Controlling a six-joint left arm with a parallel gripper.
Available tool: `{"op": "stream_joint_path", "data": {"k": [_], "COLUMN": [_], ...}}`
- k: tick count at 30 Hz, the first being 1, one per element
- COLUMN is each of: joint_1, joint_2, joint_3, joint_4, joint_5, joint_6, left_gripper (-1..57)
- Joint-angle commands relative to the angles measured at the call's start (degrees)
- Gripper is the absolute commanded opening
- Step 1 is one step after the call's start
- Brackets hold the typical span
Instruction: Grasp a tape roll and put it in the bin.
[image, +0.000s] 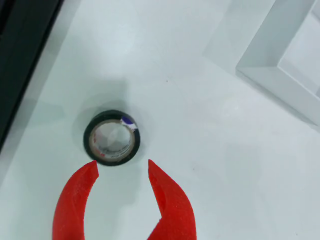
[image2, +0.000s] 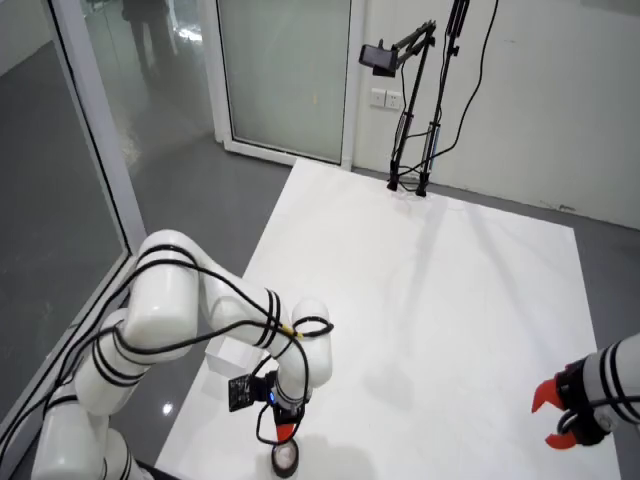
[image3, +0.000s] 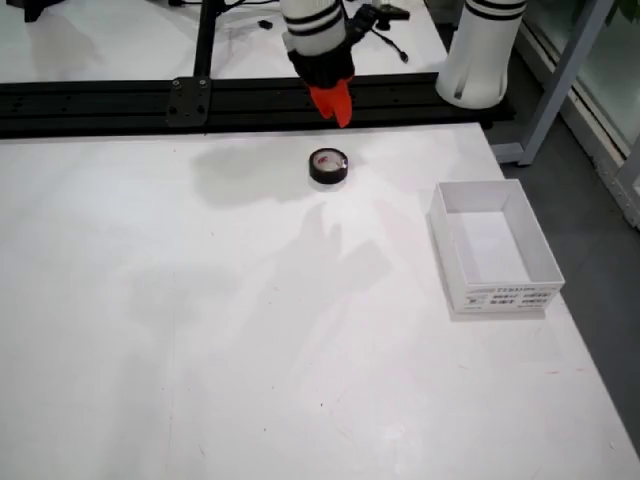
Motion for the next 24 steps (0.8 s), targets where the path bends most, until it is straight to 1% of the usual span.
{"op": "stream_joint_path", "data": {"k": [1,7,15,24], "joint_1": [2.3,2.2,2.0,1.4], "joint_2": [7.8,9.3,9.6,10.9], "joint_3": [0.1,0.1,0.1,0.0], "joint_4": [1.7,1.6,1.7,1.7], "joint_5": [-5.4,-7.3,-7.4,-9.3], "joint_6": [-0.4,-1.2,-1.9,-3.3], "left_gripper": [22.1,22.2,22.1,22.3]}}
